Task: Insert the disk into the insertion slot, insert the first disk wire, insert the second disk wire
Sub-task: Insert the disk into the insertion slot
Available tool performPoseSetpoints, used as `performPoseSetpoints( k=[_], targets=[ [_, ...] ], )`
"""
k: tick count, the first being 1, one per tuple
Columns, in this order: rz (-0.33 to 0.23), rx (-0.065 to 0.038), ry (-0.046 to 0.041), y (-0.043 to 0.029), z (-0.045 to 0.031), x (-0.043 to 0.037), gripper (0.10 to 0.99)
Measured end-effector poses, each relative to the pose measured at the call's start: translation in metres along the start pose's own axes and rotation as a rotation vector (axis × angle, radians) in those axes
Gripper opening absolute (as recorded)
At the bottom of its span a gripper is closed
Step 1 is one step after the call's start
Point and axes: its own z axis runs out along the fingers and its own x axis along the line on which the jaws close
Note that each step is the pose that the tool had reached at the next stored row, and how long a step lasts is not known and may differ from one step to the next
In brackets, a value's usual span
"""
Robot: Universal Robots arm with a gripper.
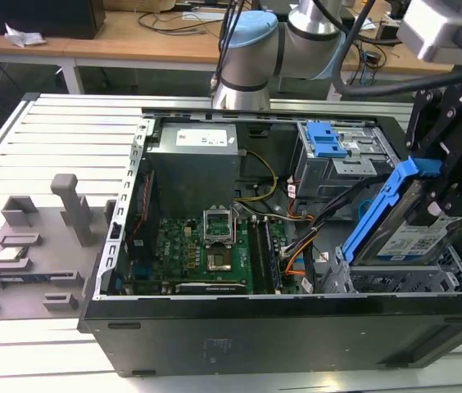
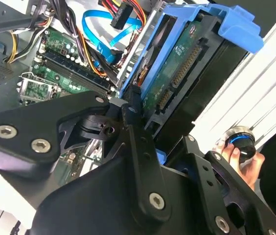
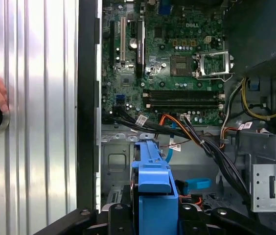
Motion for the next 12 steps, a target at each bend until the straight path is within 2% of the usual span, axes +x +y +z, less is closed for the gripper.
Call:
performPoseSetpoints(
  k=[12],
  targets=[
    [0.0, 0.0, -0.0002, -0.001, 0.0249, 0.0004, 0.365]
  ],
)
